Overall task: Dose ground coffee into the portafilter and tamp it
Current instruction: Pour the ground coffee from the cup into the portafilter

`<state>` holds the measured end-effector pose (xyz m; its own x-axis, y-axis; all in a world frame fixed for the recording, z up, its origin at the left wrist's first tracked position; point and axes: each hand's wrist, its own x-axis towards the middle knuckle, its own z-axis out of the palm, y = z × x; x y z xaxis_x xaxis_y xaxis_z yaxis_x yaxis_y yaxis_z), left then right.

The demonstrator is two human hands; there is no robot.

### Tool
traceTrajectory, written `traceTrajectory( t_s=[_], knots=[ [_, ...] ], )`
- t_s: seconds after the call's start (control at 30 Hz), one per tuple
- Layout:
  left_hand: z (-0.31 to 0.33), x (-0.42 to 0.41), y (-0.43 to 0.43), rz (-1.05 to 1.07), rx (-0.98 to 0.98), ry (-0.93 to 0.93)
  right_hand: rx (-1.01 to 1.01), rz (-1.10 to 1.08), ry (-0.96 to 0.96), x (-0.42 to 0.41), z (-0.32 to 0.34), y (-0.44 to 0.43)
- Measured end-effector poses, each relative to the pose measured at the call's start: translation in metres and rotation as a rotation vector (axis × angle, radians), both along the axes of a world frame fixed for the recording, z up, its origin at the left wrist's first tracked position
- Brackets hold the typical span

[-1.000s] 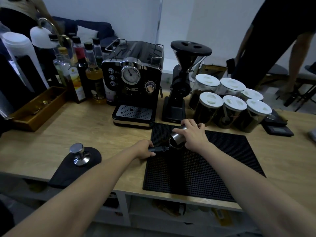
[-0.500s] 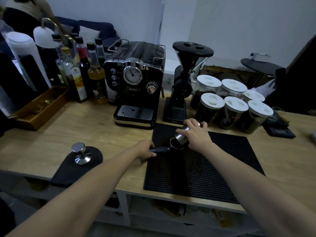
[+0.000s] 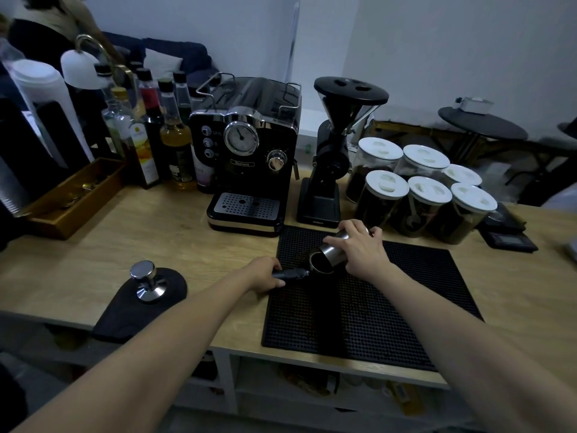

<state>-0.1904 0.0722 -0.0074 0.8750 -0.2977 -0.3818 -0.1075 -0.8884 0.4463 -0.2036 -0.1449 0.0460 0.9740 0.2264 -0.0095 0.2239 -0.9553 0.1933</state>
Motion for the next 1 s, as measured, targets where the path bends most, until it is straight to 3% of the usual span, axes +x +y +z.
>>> traceTrajectory(
  t_s=[0.23, 0.4, 0.67, 0.9, 1.0],
  knots=[
    [-0.004, -0.002, 0.000, 0.011, -0.026, -0.009, 0.291, -0.248, 0.053, 0.001, 0.000, -0.005],
    [-0.009, -0.004, 0.000, 0.015, -0.027, -0.058, 0.710, -0.487, 0.169, 0.002, -0.001, -0.014],
    [-0.014, -0.010, 0.003, 0.007, -0.074, -0.121, 1.211, -0.625, 0.175, 0.000, -0.006, -0.032],
    [-0.007, -0.004, 0.003, 0.012, -0.052, -0.131, 1.224, -0.643, 0.148, 0.003, -0.009, -0.036],
    [-0.007, -0.003, 0.002, 0.027, -0.064, -0.124, 1.108, -0.594, 0.118, 0.001, -0.009, -0.034]
  ],
)
